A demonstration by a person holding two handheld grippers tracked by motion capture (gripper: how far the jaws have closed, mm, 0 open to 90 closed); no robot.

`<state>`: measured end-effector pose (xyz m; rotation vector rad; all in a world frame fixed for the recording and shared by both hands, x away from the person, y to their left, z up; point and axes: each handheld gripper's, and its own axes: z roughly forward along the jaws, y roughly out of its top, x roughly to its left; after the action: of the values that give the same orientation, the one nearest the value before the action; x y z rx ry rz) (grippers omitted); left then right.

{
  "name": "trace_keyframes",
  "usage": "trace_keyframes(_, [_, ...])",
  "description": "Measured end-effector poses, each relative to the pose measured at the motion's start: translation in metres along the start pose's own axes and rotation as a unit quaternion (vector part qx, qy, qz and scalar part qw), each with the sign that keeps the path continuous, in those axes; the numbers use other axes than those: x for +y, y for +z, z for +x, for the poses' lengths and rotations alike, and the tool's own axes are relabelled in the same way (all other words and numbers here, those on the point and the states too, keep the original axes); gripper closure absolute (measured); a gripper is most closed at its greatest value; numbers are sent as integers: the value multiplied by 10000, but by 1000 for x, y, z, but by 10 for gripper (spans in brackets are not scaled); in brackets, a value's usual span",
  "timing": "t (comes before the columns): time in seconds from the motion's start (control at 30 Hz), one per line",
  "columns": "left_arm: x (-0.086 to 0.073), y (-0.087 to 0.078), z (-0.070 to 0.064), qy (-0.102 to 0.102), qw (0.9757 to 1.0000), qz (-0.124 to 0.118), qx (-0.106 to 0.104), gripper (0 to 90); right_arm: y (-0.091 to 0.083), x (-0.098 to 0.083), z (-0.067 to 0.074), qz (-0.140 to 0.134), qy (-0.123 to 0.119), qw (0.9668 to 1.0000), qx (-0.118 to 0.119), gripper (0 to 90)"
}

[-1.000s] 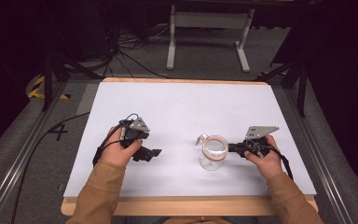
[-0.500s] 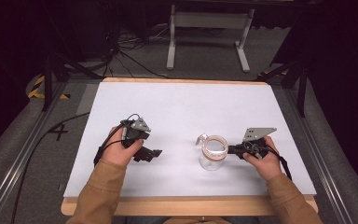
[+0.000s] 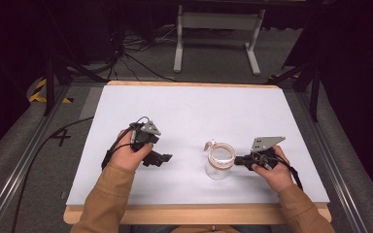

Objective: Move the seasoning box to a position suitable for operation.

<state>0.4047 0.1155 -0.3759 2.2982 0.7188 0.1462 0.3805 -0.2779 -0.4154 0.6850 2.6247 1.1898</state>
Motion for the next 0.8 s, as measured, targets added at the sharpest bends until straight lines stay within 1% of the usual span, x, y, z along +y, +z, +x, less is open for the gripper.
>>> trace_keyframes(0.13, [3, 2, 0, 4, 10000, 19, -38, 178, 3, 0, 6, 75, -72, 9999, 64, 900])
trace_keyframes(0.17, [3, 3, 0, 4, 10000, -22, -29, 178, 4, 0, 8, 99, -76, 9999, 76, 900])
trace_keyframes(0.3, [4, 3, 0, 22, 10000, -59, -11, 179, 8, 1, 13, 164, -144, 9997, 143, 900])
trace_keyframes(0.37, [5, 3, 0, 5, 10000, -44, -15, 179, 10, 2, 16, 186, -150, 9995, 197, 900])
trace_keyframes(0.43, [5, 3, 1, -15, 9999, -106, -5, 179, 12, 3, 18, 196, -206, 9993, 243, 900])
trace_keyframes(0.57, [5, 2, 1, -19, 9999, -121, 23, 179, 16, 5, 23, 225, -246, 9989, 335, 900])
trace_keyframes(0.7, [5, 3, 0, -48, 9998, -208, 32, 182, 18, 6, 27, 230, -288, 9985, 413, 900])
trace_keyframes(0.77, [7, 3, 0, -40, 9996, -235, 120, 189, 19, 7, 29, 243, -309, 9982, 454, 900])
trace_keyframes(0.8, [7, 3, 0, -89, 9995, -243, 176, 201, 20, 8, 30, 252, -325, 9980, 470, 900])
